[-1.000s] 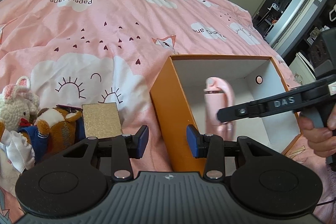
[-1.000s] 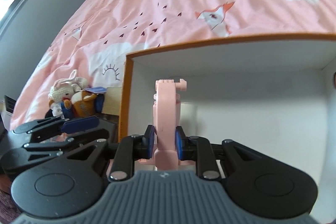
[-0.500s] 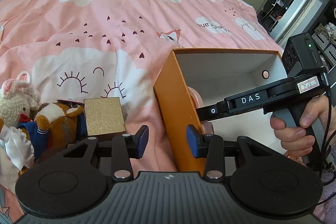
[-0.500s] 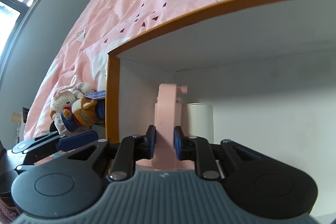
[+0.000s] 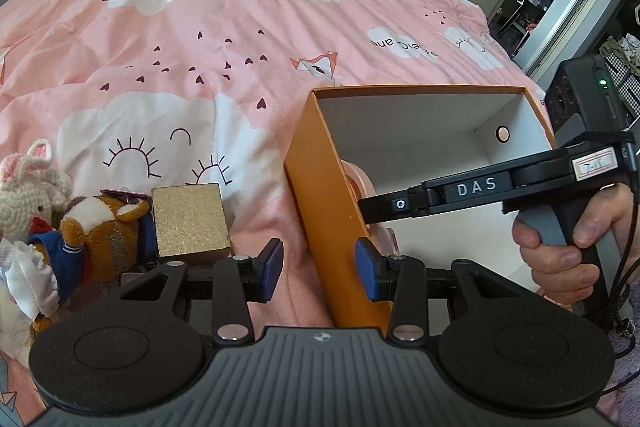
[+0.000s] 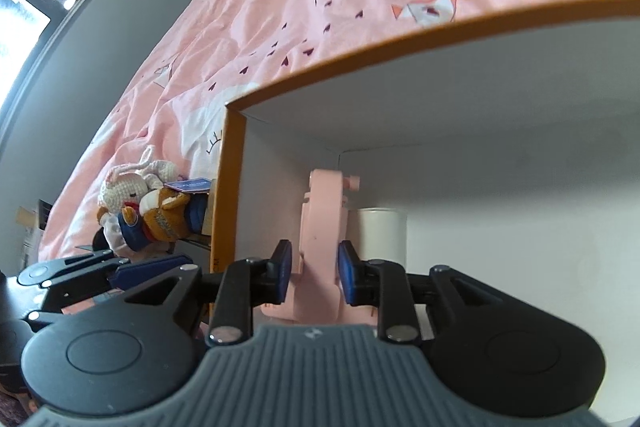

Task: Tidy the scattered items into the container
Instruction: 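Grasp the pink selfie stick inside the shoebox with the right gripper and lay it down, then open the right gripper and lift it out of the shoebox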

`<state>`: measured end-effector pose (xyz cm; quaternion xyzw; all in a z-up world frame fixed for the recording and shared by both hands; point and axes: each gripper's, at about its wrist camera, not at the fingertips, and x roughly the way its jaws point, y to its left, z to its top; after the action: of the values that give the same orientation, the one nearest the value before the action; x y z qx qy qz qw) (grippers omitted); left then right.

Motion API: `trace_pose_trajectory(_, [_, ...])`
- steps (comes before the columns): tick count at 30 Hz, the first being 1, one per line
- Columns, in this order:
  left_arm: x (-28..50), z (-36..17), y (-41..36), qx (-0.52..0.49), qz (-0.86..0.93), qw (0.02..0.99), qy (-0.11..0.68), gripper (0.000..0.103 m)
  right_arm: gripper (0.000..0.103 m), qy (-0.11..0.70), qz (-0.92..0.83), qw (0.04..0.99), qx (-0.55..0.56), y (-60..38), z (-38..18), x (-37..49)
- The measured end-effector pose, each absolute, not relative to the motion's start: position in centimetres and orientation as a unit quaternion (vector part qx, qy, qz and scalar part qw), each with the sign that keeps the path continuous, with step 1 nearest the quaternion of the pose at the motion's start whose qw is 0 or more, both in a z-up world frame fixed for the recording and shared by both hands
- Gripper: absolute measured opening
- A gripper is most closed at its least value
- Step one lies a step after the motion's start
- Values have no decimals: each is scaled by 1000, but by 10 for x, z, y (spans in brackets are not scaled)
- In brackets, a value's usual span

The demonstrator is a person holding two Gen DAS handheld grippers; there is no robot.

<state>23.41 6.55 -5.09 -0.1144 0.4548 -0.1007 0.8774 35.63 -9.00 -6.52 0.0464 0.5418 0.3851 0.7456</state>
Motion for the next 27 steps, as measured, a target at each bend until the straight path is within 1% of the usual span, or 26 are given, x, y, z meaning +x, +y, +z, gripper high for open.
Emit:
trace_pose_trajectory(3, [232,-49,64,-110,-99,878,455,46,29,531,377,758,29,-95,-57,351])
trace_pose_trajectory(5, [231,-49,62,-107,-97,878,457,46,23,523,368,769,9,-100,-53,347])
trace_pose_trajectory(10, [230,-49,60,-99,-87,877,462,46,15,518,341,783,-38,-107,-55,339])
trace_pose_trajectory(15, [228,-48,59,-92,-82,877,465,46,13,513,331,788,-76,-101,-65,333])
trace_pose_trajectory(18, [227,-48,60,-91,-76,876,467,46,10,511,342,784,-81,-97,-69,329])
trace_pose_trajectory(19, [226,-48,60,-91,-75,876,468,46,3,512,347,782,-78,-95,-71,329])
trace_pose_trajectory(27, [219,-47,62,-88,-72,877,468,46,4,503,345,787,-92,-93,-70,322])
